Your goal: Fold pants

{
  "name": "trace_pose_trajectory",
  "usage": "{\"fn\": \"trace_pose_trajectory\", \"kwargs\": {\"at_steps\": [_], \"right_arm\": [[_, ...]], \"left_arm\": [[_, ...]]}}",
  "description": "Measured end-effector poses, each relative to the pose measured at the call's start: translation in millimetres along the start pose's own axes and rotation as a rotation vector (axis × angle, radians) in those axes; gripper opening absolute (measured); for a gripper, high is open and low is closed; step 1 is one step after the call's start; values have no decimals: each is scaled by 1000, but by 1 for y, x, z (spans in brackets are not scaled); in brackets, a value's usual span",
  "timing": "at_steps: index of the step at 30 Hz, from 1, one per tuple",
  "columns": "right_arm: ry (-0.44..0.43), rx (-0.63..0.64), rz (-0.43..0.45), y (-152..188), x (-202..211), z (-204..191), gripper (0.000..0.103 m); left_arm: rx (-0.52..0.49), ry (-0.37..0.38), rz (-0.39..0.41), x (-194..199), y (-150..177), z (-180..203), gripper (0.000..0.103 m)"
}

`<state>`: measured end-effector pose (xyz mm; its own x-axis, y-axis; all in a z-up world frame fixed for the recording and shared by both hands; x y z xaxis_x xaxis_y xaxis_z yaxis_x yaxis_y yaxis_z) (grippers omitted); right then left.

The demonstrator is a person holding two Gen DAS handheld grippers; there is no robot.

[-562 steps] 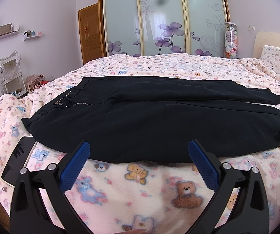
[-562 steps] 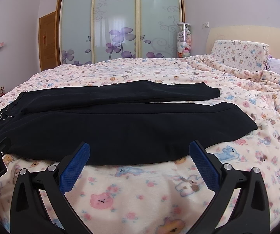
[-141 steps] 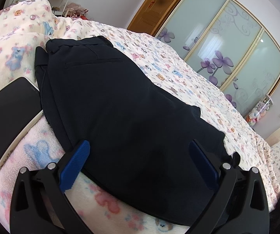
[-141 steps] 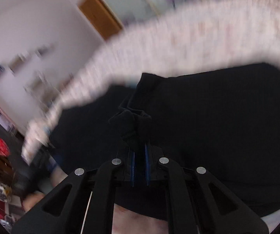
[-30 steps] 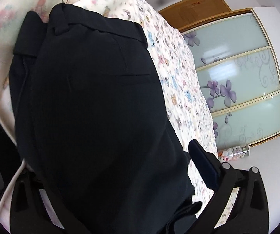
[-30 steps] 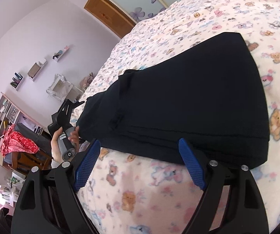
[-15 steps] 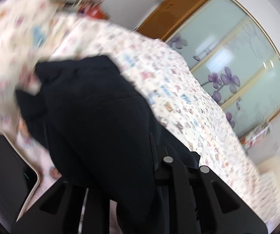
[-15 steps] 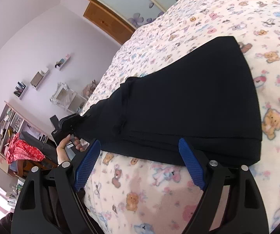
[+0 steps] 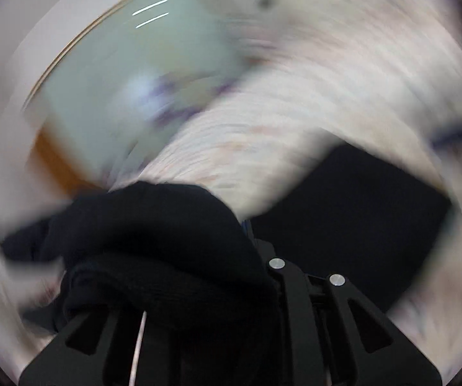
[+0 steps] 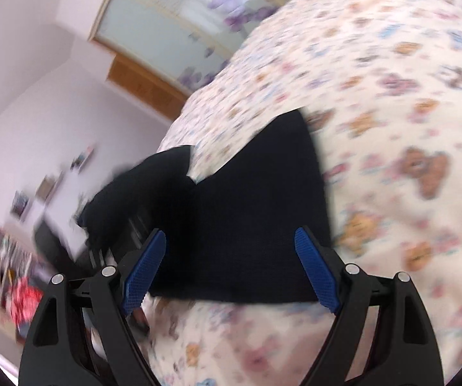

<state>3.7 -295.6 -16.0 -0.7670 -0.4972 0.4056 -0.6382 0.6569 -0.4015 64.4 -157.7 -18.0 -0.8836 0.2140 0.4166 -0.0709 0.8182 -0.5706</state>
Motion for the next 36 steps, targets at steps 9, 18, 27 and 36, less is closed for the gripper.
{"fn": "trace_pose_trajectory", "kwargs": {"at_steps": [9, 18, 27, 36], "right_arm": [[-12, -302, 27, -15, 12, 61, 85], [-118, -384, 45, -20, 17, 74, 85], [-146, -318, 12, -20, 10, 50, 86], [-59, -153, -63, -16, 5, 15, 86]], "left_arm": [[-77, -41, -31, -11, 20, 27, 15], [85, -126, -23, 1, 30, -26, 18], [33, -68, -12, 7, 45, -15, 61], [635, 459, -22, 15, 76, -106, 70]]}}
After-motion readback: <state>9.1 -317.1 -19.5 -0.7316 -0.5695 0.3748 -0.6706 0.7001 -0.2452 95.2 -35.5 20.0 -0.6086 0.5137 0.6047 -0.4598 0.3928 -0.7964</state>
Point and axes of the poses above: each gripper's, at about its wrist camera, not at the fingertips, and x roughly against the way its jaws point, z to its right, y to its underside, the point moved 2 cm from there along -x, roughly the way its jaws point, and after that the axes turned 2 degrees about -y, right-handed, at the moved point
